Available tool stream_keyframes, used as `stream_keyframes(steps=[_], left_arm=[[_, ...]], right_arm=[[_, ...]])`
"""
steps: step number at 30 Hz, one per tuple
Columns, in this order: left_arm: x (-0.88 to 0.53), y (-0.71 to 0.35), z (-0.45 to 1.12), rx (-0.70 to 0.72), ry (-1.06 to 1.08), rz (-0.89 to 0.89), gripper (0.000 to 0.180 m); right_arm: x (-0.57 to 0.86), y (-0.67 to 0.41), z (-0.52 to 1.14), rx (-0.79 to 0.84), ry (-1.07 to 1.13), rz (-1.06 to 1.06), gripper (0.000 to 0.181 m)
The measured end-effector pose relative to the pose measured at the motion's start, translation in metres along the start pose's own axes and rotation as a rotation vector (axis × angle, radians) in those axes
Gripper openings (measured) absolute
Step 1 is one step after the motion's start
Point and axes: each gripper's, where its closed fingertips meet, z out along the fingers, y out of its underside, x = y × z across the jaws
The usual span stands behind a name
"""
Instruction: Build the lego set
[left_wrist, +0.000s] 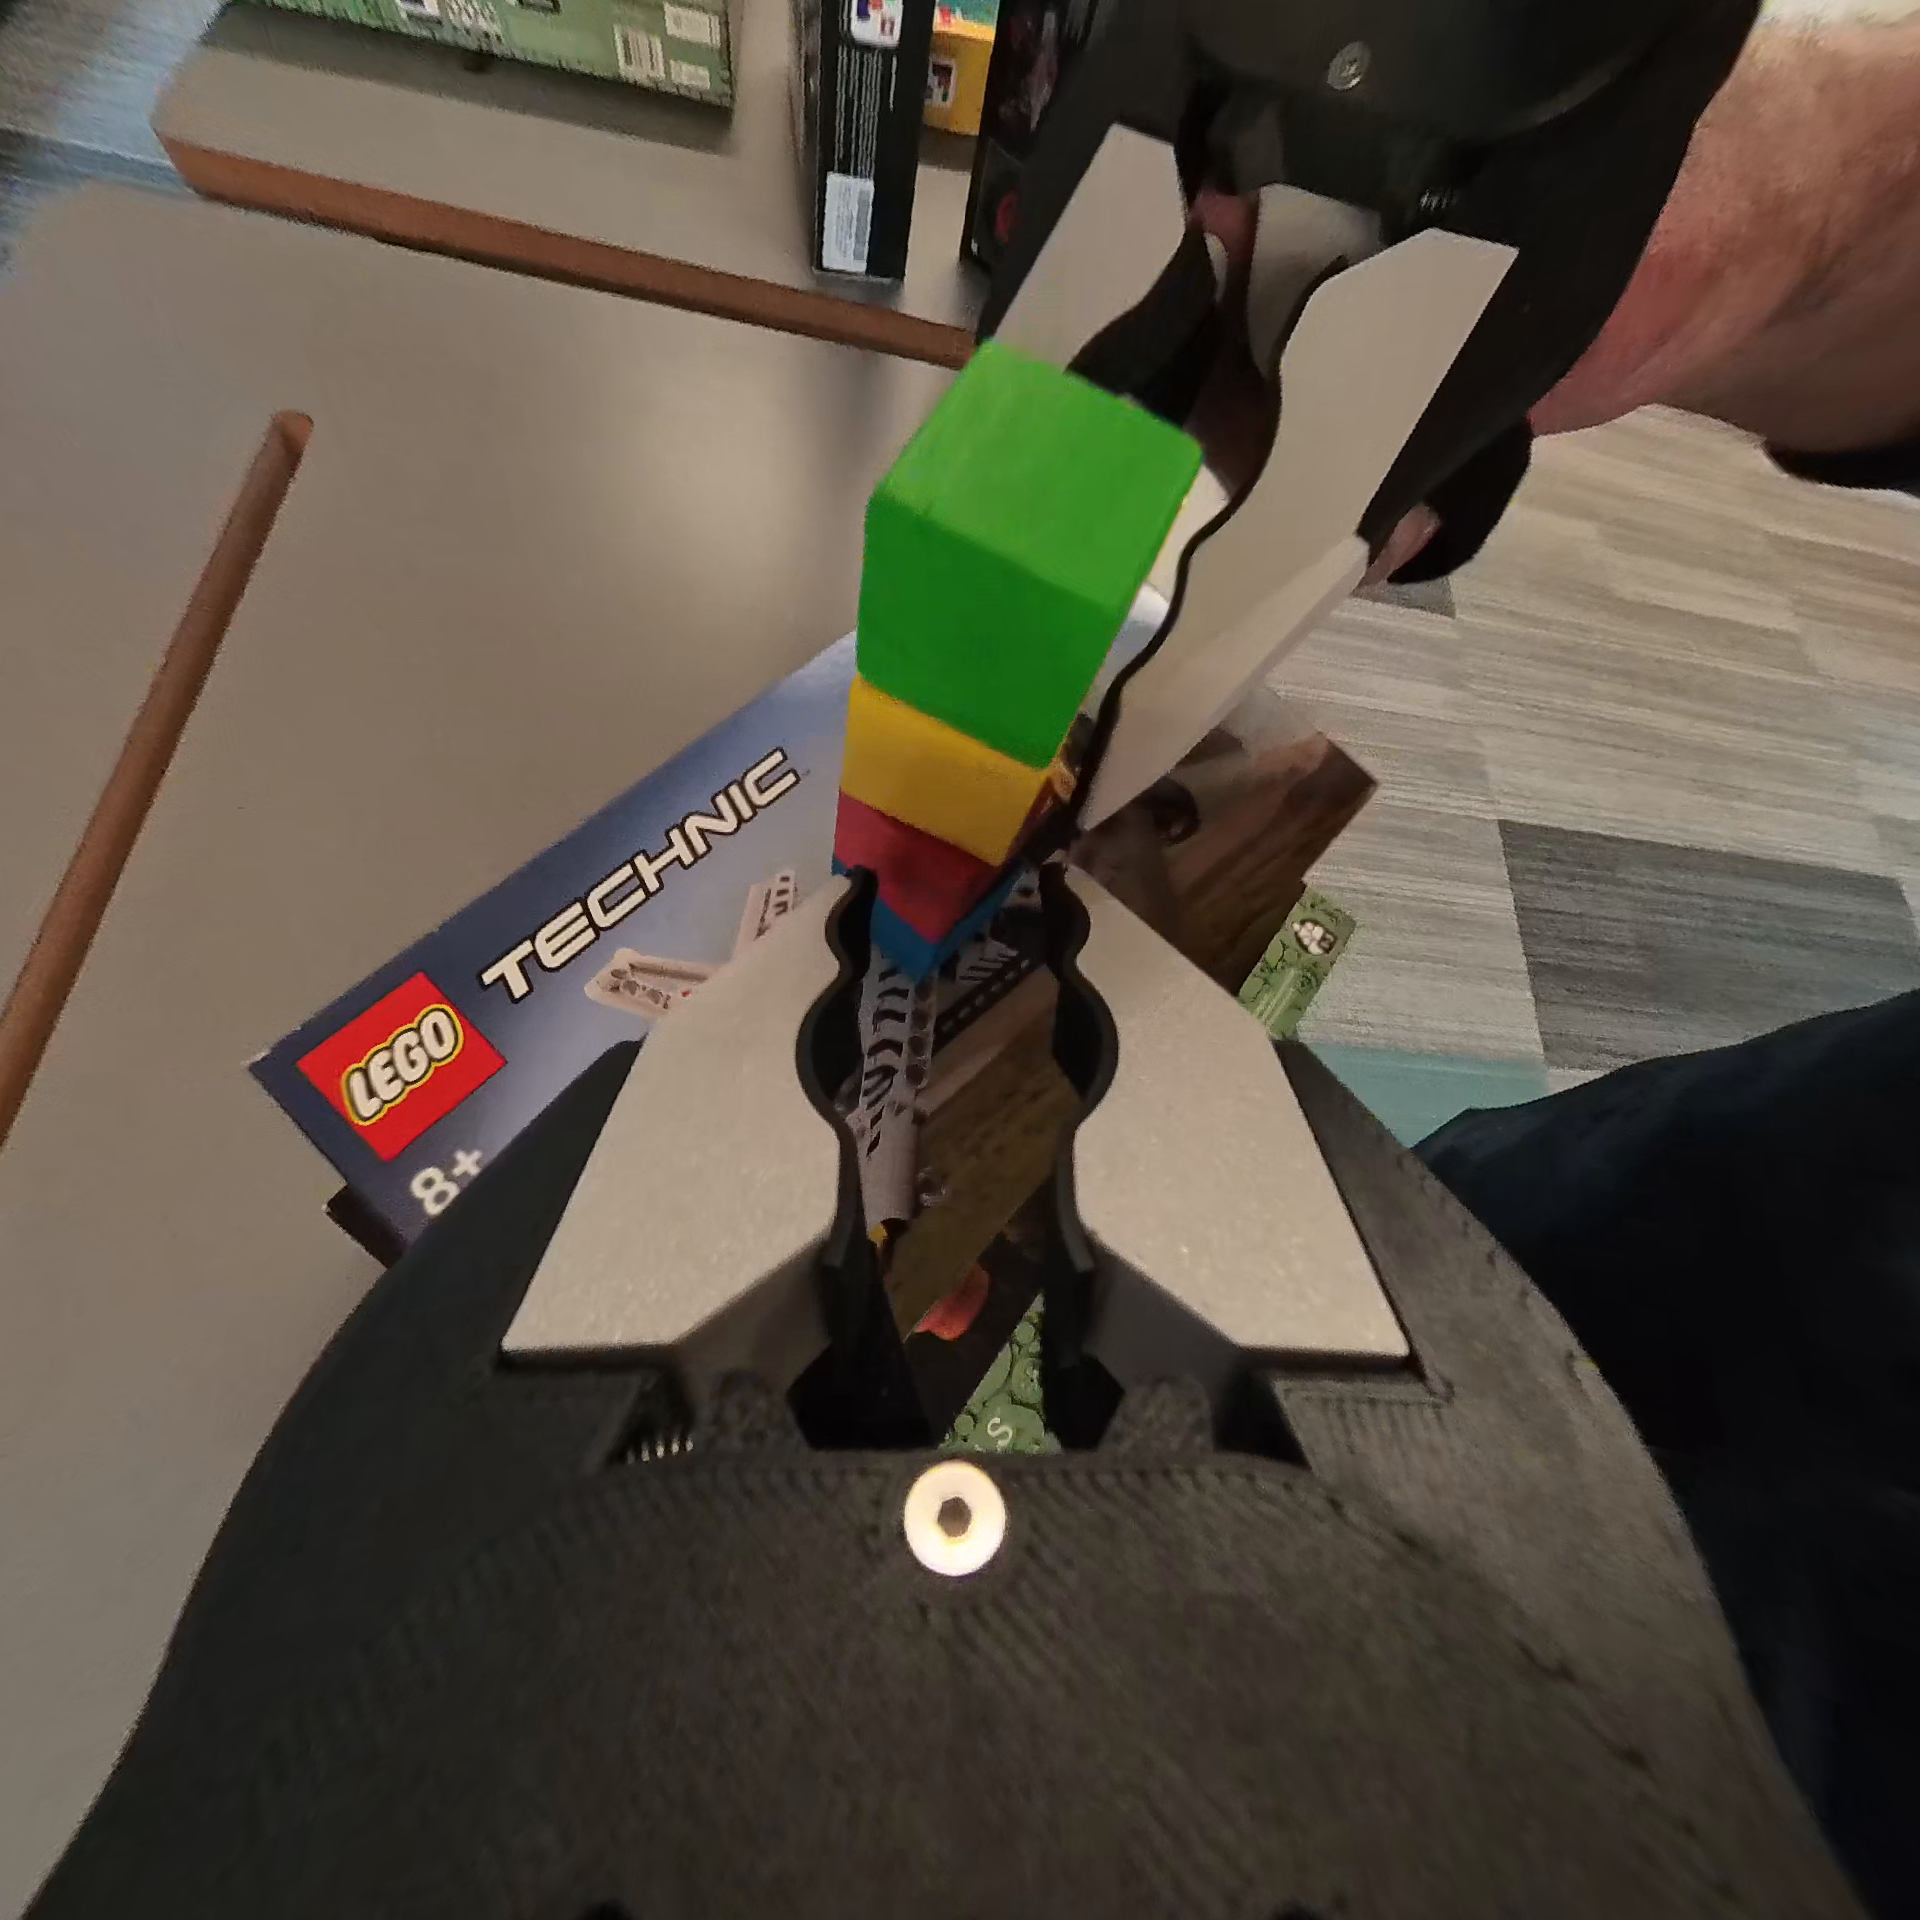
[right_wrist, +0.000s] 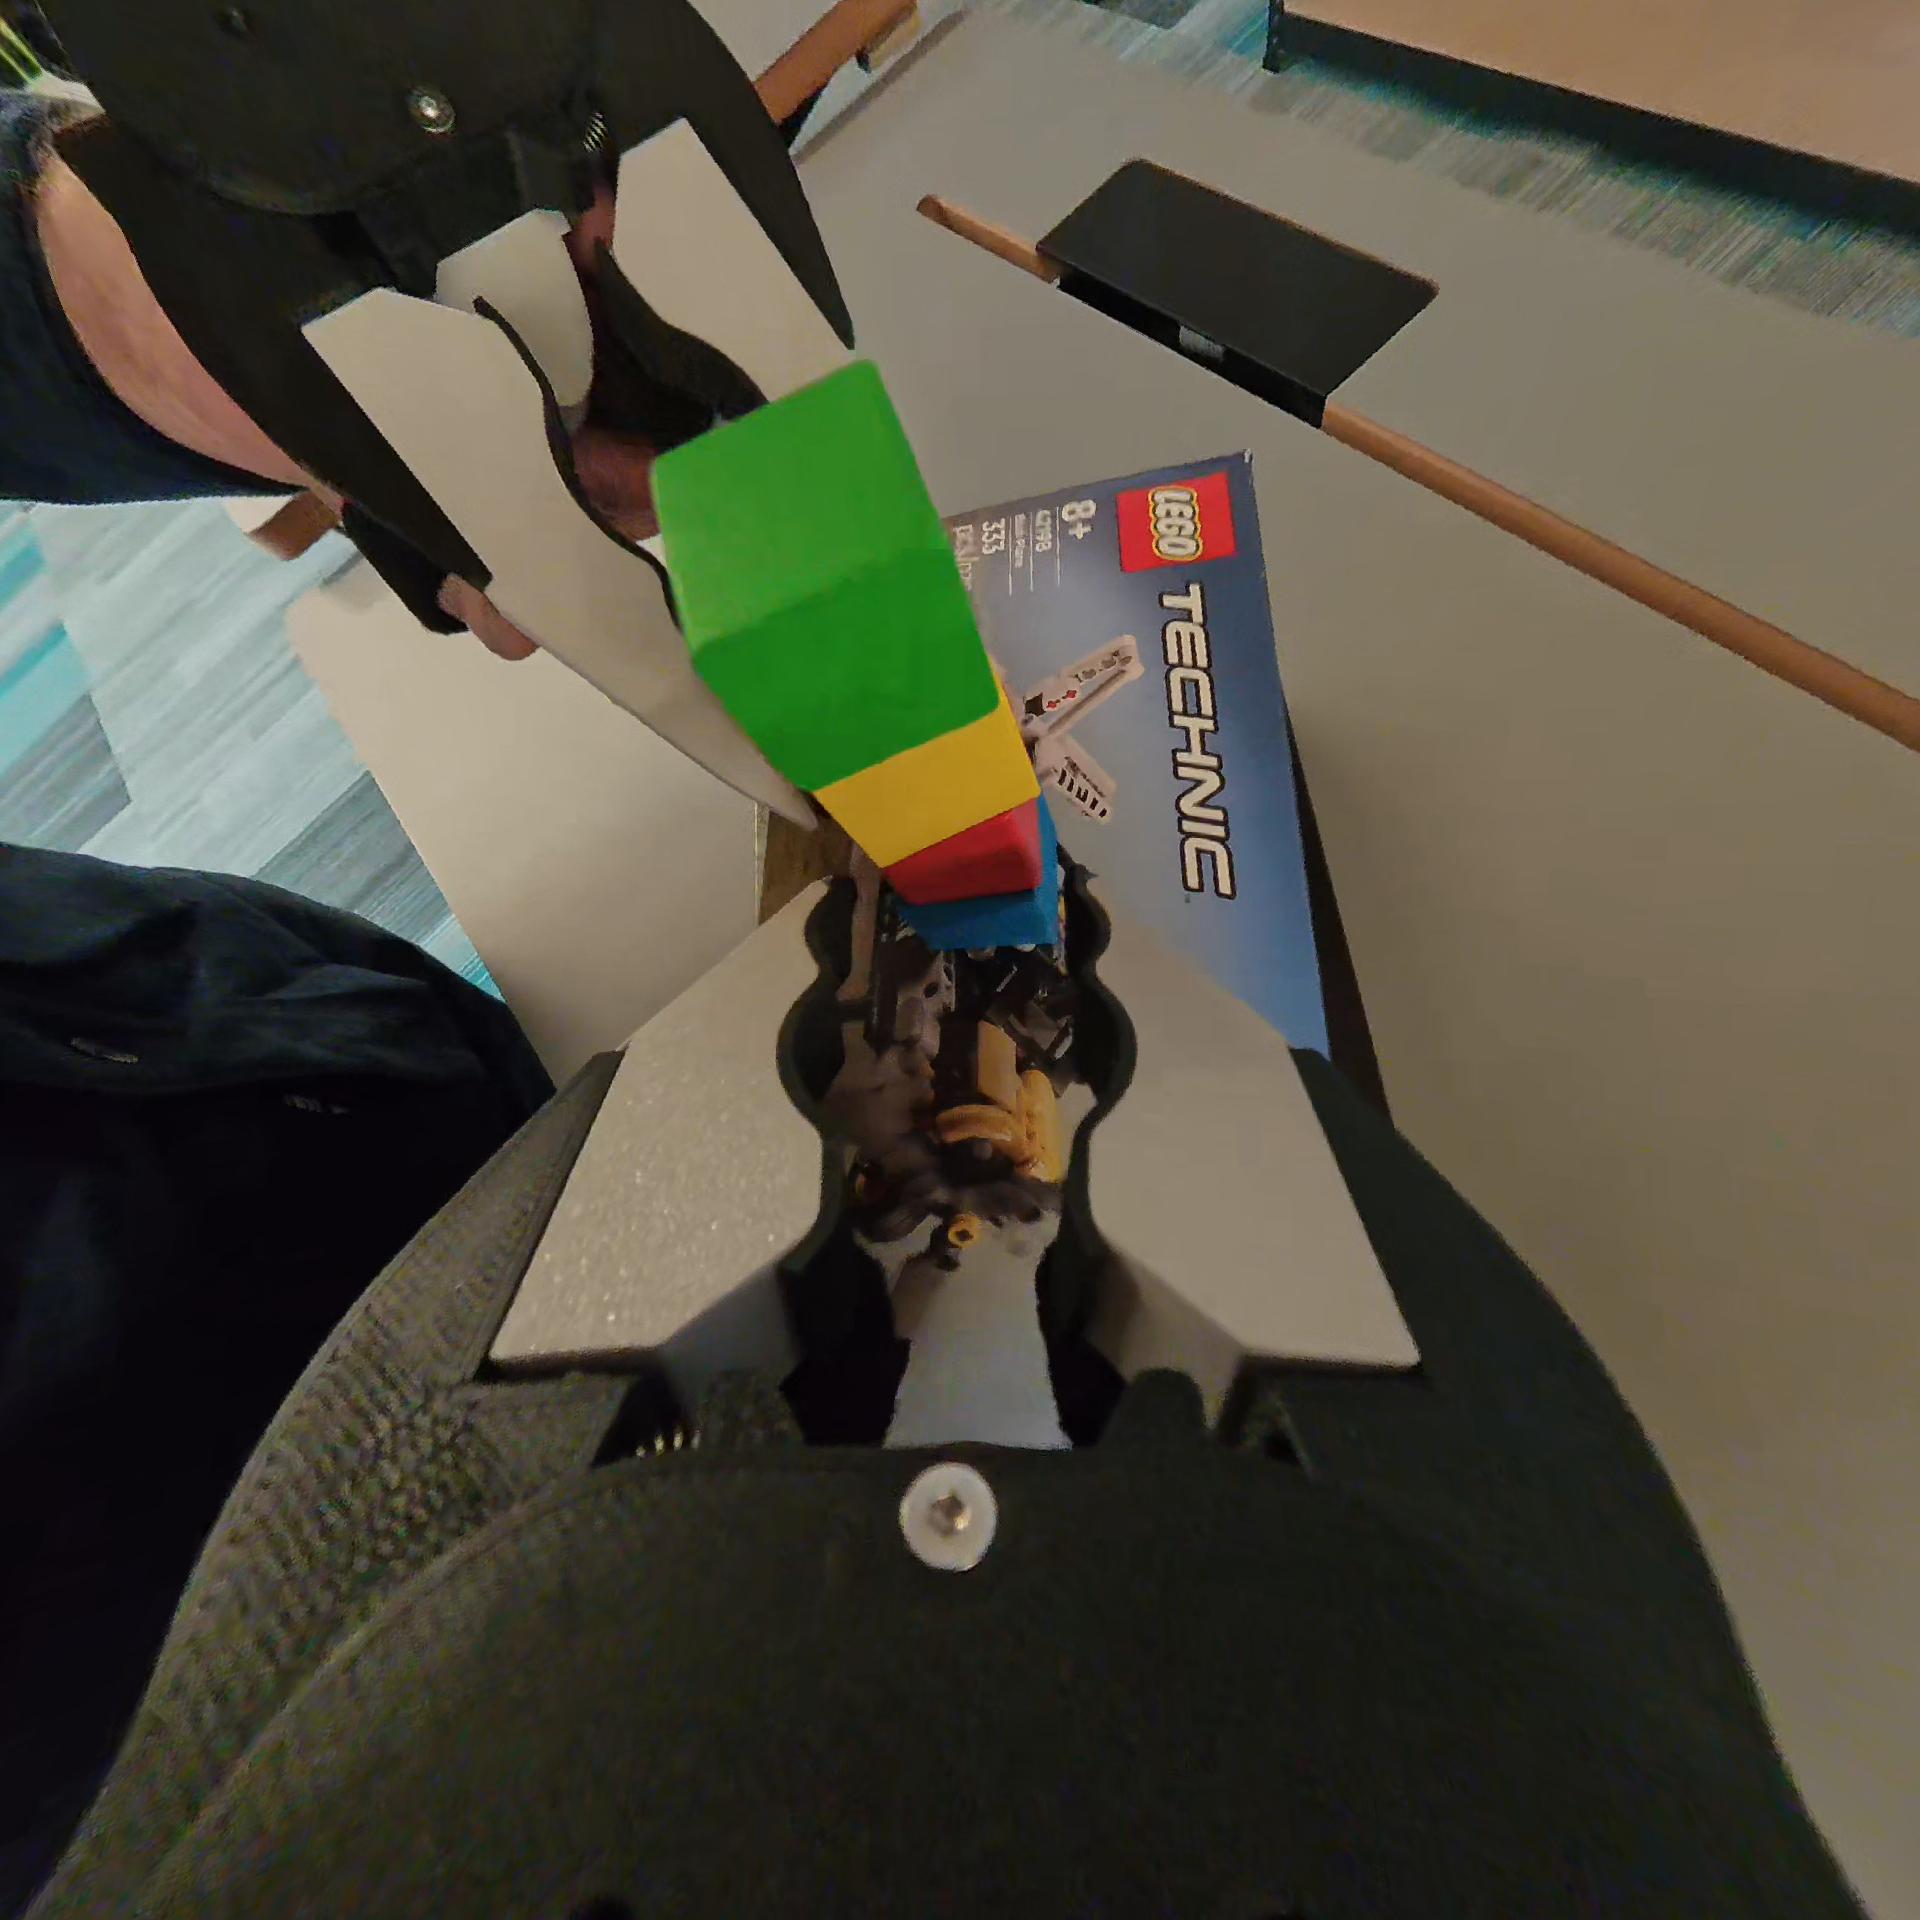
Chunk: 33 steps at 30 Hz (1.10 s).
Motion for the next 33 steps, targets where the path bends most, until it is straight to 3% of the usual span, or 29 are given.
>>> stream_keyframes(steps=[6,18,33], left_arm=[[0.005,-0.017,-0.009,0.03,-0.001,0.038,0.028],[0.0,-0.019,-0.011,0.026,0.015,0.058,0.019],[0.004,-0.021,-0.02,0.046,0.022,0.048,0.026]], right_arm=[[-0.006,-0.018,-0.006,0.056,-0.014,-0.046,0.05],[-0.01,-0.022,-0.006,0.056,0.019,-0.061,0.038],[-0.014,-0.026,-0.011,0.078,0.015,-0.037,0.046]])
